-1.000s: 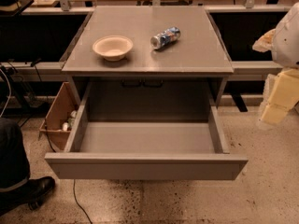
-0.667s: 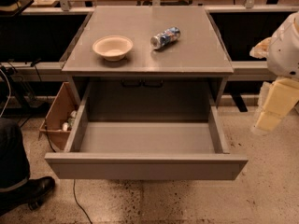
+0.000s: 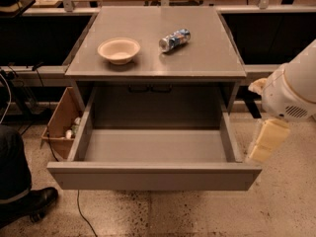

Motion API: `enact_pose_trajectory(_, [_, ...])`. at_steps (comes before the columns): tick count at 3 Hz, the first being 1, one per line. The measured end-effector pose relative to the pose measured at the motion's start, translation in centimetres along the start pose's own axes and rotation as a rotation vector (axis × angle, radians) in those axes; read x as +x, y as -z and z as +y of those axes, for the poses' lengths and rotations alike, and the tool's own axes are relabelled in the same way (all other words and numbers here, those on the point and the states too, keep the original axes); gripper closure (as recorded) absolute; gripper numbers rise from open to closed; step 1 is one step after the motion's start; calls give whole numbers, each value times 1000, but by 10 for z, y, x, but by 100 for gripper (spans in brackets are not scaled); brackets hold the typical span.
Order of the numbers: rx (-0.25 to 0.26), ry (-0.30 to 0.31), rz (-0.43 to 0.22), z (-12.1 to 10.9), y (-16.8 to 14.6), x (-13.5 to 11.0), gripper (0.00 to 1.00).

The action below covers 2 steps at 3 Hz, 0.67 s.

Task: Close top drawer

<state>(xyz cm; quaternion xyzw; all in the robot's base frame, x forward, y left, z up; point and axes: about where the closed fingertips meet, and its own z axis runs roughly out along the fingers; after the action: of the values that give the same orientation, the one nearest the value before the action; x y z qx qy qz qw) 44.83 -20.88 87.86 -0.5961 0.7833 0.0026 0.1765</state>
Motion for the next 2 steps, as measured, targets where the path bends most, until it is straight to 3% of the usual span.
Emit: enact_pose_trajectory(2, [-57, -21, -74, 10, -84, 8, 0])
